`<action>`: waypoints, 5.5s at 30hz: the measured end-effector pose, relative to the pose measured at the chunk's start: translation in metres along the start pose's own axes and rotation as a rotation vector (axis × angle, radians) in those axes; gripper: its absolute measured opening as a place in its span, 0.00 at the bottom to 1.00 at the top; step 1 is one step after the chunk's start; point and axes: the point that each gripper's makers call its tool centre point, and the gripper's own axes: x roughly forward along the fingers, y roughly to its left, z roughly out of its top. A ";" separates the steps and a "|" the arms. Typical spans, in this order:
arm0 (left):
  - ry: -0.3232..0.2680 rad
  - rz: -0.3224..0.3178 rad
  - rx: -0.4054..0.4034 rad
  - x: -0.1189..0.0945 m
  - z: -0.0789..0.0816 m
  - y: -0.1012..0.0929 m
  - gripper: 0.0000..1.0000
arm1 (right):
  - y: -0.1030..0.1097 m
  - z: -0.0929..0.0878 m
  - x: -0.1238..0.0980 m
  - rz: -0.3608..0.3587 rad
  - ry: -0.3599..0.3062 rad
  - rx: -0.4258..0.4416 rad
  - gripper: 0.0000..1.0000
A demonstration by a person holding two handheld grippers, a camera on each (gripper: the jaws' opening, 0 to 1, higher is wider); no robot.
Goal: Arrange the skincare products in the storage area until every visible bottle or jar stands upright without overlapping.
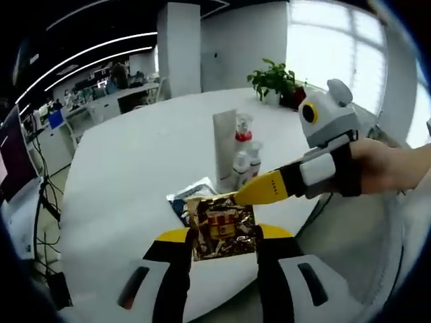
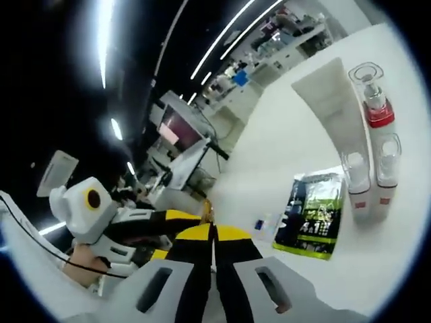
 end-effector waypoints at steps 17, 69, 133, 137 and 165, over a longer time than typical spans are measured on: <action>-0.061 -0.187 -0.322 -0.012 -0.026 0.027 0.32 | 0.009 0.004 0.009 0.011 0.072 -0.097 0.01; 0.141 -0.059 -0.631 0.126 -0.073 0.161 0.05 | -0.155 0.010 0.174 -0.420 0.568 -0.736 0.01; 0.090 -0.021 0.104 0.154 -0.045 0.148 0.32 | -0.119 0.055 0.155 -0.404 0.372 -0.835 0.23; 0.077 -0.016 0.099 0.150 -0.040 0.149 0.32 | -0.105 0.060 0.142 -0.391 0.337 -0.844 0.25; 0.014 -0.005 -0.013 0.077 -0.027 0.113 0.61 | -0.019 0.034 0.030 -0.260 0.135 -1.012 0.79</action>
